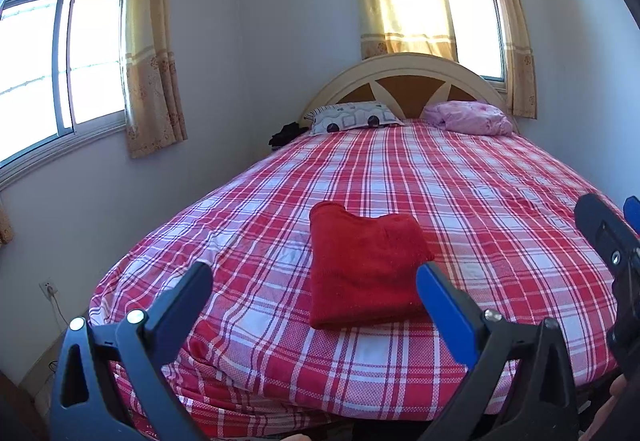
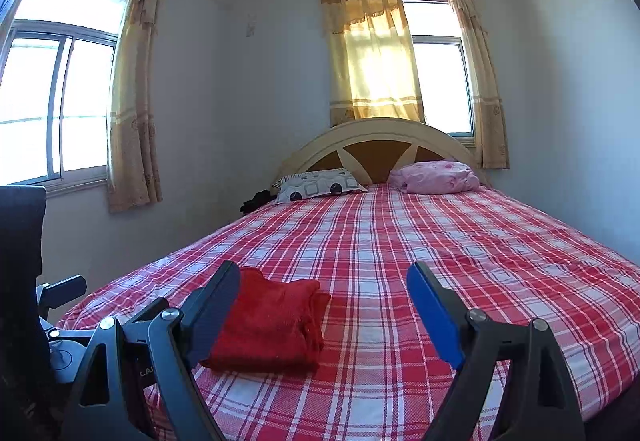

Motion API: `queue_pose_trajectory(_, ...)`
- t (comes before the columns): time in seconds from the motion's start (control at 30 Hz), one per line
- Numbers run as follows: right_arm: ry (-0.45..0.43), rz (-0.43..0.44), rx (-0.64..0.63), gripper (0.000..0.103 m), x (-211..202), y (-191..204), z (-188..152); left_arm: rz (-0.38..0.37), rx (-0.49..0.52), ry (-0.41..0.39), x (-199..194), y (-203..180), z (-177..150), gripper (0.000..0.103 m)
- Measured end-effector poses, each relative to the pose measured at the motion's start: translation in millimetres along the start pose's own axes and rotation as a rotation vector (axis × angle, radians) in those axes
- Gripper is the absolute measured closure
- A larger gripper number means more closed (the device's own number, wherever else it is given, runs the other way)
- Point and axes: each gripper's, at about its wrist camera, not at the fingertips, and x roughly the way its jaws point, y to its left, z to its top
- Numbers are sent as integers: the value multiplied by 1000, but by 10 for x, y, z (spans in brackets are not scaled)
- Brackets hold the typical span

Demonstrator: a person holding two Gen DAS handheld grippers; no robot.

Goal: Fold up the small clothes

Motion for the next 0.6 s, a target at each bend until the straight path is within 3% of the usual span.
queue_pose_trajectory(0.6, -41, -8, -6, 17, -76, 22, 21, 19, -9, -20, -9, 39, 28, 0)
